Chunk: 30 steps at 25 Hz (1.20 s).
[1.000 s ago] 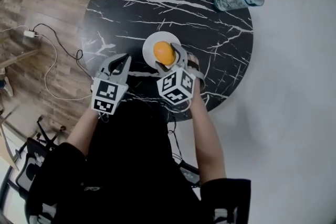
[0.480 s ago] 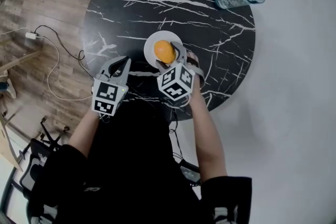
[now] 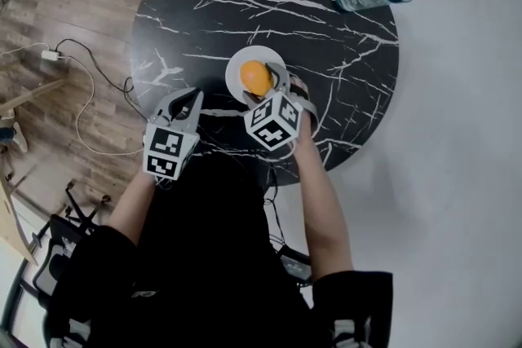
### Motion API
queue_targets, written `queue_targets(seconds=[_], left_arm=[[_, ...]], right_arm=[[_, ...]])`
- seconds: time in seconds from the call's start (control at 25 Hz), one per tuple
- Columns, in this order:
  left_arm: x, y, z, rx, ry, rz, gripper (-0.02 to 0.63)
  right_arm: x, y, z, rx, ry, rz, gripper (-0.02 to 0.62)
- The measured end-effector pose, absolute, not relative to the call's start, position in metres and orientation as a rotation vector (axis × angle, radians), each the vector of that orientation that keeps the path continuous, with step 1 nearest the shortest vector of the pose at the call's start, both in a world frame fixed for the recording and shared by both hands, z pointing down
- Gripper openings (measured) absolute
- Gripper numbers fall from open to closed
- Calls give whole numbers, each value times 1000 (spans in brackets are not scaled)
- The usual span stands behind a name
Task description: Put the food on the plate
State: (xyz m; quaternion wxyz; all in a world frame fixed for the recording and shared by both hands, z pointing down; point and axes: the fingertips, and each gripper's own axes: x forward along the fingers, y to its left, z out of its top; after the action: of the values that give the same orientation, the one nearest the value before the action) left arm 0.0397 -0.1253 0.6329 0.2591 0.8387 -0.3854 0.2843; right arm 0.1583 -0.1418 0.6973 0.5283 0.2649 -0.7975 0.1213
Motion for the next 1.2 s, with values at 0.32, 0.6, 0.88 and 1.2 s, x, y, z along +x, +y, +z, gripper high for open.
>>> queue_targets(seconds=[0.32, 0.6, 0.88, 1.2], left_arm=[[33, -124, 633, 2264, -1050, 778, 0], [31, -125, 631, 2264, -1046, 779, 0], [30, -129, 619, 2283, -1029, 778, 0], [34, -133, 596, 2352, -973, 793, 0]], right_arm=[[158, -140, 704, 632, -1885, 313, 341], [155, -141, 703, 657, -1907, 344, 342], [151, -145, 685, 790, -1976, 433, 347], [158, -134, 654, 981, -2009, 515, 347]])
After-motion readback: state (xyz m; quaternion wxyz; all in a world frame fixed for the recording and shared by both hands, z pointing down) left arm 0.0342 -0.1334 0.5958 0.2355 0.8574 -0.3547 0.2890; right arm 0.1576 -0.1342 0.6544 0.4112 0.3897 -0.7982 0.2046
